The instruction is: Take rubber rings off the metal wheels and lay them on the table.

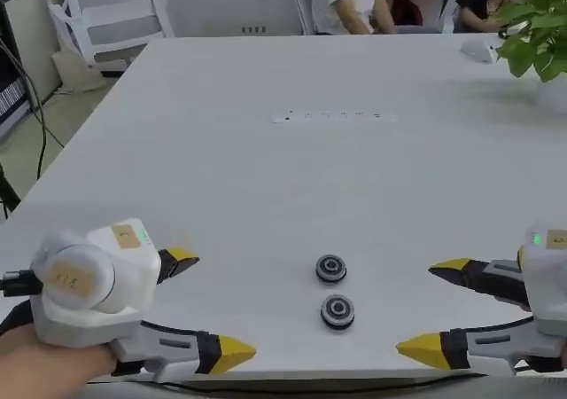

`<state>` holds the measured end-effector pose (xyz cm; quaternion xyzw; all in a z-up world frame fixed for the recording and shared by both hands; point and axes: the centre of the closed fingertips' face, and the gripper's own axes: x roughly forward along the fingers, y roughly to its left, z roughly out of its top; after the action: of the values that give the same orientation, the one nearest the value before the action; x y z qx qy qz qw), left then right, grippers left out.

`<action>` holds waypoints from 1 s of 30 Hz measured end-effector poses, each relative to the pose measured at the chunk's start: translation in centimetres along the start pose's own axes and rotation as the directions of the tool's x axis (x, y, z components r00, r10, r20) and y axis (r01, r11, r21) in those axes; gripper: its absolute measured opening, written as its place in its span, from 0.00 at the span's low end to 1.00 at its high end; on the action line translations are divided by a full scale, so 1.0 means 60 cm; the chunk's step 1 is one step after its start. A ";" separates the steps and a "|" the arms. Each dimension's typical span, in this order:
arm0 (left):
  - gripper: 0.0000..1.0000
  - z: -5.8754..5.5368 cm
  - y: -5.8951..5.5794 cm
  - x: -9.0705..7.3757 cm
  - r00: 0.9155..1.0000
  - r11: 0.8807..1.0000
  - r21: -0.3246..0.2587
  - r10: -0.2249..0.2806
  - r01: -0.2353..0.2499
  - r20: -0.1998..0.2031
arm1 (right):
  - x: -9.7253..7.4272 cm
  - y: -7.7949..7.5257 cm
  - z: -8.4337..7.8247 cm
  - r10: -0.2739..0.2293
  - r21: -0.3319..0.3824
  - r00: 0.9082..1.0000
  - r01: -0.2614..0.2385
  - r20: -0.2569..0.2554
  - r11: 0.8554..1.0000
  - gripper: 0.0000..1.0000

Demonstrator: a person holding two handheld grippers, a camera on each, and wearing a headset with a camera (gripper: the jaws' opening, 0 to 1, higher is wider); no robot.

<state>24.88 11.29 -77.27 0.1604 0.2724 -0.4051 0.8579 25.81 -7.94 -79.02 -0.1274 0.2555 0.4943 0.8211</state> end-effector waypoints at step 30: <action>0.81 0.004 0.010 -0.004 1.000 1.000 -0.015 0.027 -0.026 0.015 | 0.001 0.001 0.001 0.009 -0.029 1.000 -0.009 0.013 1.000 0.71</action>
<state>25.30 11.66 -76.93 0.1548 0.2668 -0.3929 0.8663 25.80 -7.87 -79.00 -0.1347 0.2435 0.5024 0.8186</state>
